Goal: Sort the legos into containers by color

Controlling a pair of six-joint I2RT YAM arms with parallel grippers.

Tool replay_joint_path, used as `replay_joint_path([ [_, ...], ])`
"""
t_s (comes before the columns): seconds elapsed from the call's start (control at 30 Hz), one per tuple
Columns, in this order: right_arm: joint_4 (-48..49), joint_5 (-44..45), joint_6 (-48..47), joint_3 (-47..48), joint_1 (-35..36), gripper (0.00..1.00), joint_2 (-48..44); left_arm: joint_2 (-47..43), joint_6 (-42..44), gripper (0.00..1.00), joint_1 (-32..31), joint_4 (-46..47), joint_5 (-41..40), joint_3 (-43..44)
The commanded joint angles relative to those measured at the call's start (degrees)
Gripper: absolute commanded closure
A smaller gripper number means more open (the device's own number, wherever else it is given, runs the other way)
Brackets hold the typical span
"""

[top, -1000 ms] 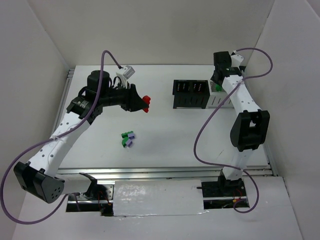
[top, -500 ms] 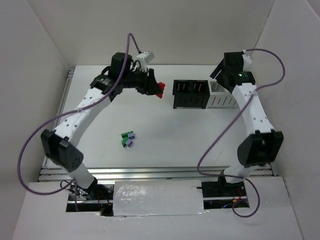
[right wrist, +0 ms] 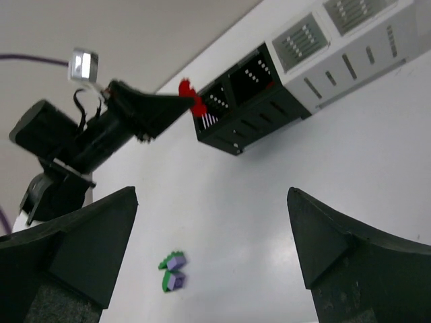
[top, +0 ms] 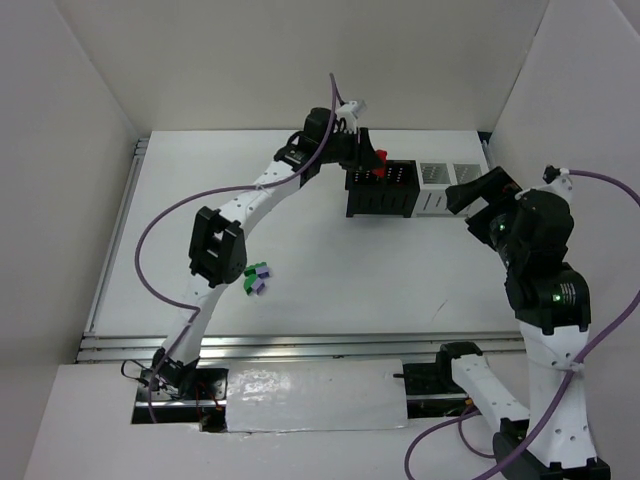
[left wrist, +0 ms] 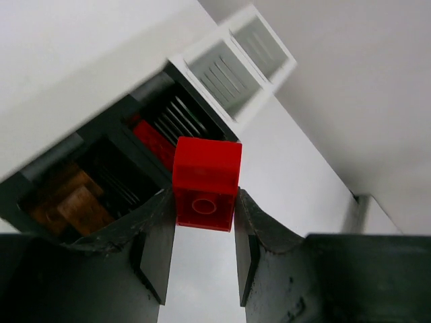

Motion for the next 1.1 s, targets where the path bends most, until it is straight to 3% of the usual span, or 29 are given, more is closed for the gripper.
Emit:
replay_joint_path([
  [0.0, -5.07, -4.87, 0.42, -2.08, -0.32, 0.01, -1.66, 1.74, -5.05, 0.94, -2.57, 18.18, -6.20, 3.16],
  [0.13, -8.50, -4.96, -0.19, -2.61, -0.32, 0.00, -4.83, 4.82, -3.99, 0.89, -5.04, 22.31, -14.11, 7.73],
  [0.27, -10.00, -6.37, 0.24, -2.26, -0.15, 0.01, -6.68, 6.32, -3.55, 0.86, -5.83, 25.39, -20.46, 6.42],
  [0.57, -11.94, -6.90, -0.46, 0.90, 0.03, 0.00, -7.04, 9.05, -1.71, 0.77, -6.80, 25.48, -23.45, 4.75],
  [1.07, -9.65, -7.07, -1.16, -2.17, 0.20, 0.00, -7.12, 10.37, -1.53, 0.20, -6.36, 25.66, -22.93, 4.84],
])
